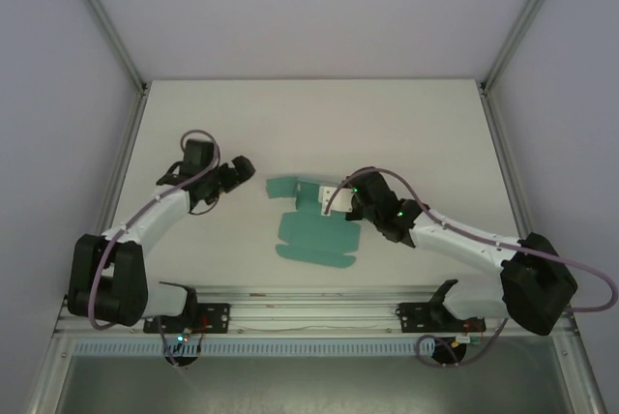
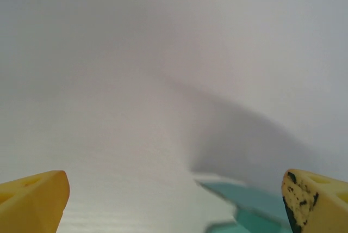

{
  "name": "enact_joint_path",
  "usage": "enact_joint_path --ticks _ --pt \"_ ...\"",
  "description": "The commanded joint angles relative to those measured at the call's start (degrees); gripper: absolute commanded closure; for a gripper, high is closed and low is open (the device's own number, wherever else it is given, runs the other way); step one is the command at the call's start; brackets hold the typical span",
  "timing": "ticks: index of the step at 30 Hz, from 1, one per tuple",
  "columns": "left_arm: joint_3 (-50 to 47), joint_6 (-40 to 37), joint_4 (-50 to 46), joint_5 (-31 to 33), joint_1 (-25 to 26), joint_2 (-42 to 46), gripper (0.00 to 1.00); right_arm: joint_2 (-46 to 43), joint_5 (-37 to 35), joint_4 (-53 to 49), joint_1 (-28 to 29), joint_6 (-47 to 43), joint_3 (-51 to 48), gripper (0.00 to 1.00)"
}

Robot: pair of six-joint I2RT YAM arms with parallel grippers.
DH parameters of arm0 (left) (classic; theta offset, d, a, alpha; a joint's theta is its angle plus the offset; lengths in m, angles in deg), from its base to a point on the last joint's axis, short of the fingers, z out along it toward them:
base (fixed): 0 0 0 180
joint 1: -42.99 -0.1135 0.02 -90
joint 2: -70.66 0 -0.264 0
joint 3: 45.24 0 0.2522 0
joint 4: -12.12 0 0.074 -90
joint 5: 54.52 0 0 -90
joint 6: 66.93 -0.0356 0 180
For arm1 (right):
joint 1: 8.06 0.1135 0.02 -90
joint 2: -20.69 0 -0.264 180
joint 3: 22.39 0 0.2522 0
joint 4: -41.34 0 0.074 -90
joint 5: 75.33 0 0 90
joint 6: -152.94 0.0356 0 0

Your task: Assemble paper box

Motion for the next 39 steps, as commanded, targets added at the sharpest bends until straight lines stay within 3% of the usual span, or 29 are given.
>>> enact_joint_path --ticks 1,3,7,10,12,15,17,27,36,39 --pt "4.83 -8.65 -1.83 4.2 -1.16 -4.38 0.0 -1.08 0.39 0.26 -0.2 -0.73 -0.5 1.0" --pt "7.89 -10.35 -2.24 2.0 -1.07 -8.44 0.01 -0.74 -0.07 0.58 -0.22 0.17 -0.43 1.0" --pt "8.45 -11.27 0.82 -5.8 -0.33 -13.14 0.13 -1.2 0.73 3.3 -0.21 3.41 -1.04 1.0" --pt "7.71 -12.9 1.47 -8.27 2.41 -14.17 0.2 -1.41 0.65 3.7 -0.17 4.34 -0.88 1.0" --pt "6.99 -14.42 2.36 -10.25 4.97 -14.44 0.28 -1.53 0.53 3.45 -0.24 4.64 -0.73 1.0" --pt "4.46 -13.28 5.86 -14.91 7.05 -14.44 0.49 -1.41 0.07 2.87 -0.24 4.63 -0.7 1.0" --pt "1.7 -10.89 10.28 -18.76 7.47 -13.51 0.55 -1.27 -0.52 2.13 -0.27 4.38 -0.75 1.0" --pt "-4.51 -11.85 18.71 -23.37 13.47 -8.71 0.59 -1.0 -4.82 4.6 0.0 -2.51 -4.14 1.0" --pt "-8.97 -18.86 24.23 -20.31 17.12 -9.49 0.59 -0.36 -8.09 7.88 1.02 -10.5 -7.24 1.0" --pt "-10.59 -19.77 27.41 -20.22 17.64 -9.2 0.53 -0.62 -8.95 7.19 1.19 -13.59 -8.0 1.0"
